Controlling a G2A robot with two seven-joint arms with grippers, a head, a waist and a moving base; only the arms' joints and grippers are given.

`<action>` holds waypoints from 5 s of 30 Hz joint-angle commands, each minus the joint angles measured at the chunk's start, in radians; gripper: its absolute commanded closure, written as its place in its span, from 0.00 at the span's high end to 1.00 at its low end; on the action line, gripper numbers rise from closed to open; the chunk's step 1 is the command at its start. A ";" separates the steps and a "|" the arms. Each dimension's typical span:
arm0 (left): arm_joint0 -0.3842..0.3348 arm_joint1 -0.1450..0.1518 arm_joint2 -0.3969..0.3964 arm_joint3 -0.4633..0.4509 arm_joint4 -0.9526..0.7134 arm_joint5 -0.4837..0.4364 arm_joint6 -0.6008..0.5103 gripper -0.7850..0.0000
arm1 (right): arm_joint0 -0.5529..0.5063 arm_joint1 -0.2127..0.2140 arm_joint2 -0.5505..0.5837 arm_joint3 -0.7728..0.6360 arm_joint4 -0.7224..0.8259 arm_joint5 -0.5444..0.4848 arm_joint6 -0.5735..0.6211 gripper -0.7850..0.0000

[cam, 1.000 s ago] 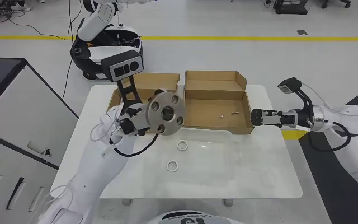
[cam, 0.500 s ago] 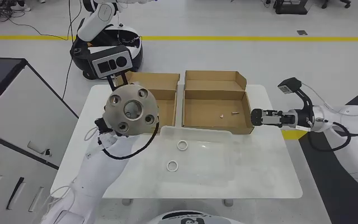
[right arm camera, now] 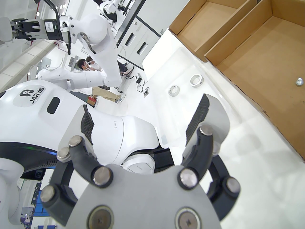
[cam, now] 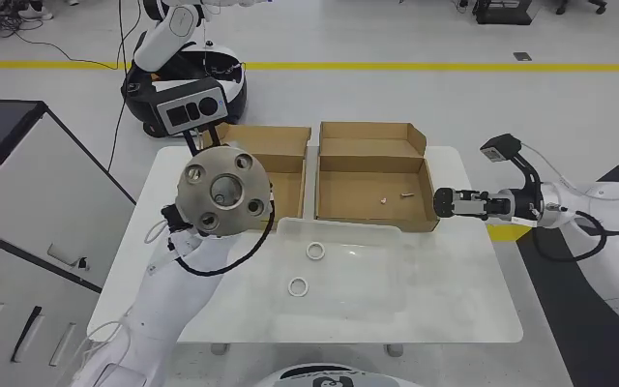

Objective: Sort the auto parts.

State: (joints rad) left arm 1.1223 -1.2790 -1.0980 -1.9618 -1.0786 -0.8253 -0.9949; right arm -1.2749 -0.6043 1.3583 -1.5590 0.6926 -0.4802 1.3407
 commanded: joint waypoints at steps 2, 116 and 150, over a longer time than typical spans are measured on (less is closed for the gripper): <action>0.000 0.000 0.000 0.000 0.000 0.000 0.000 0.00 | 0.000 0.000 0.000 0.000 0.000 0.000 0.000 1.00; -0.395 0.021 0.269 0.621 2.005 1.188 -0.162 0.00 | 0.000 0.000 0.000 0.000 0.000 0.000 0.000 1.00; -0.466 -0.093 0.416 0.970 2.014 1.131 -0.143 0.00 | 0.000 0.000 0.000 0.000 0.000 0.000 0.000 1.00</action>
State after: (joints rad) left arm 0.6582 -1.3694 -0.6827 -1.0003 0.9373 0.3078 -1.1394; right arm -1.2749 -0.6043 1.3583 -1.5590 0.6926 -0.4802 1.3407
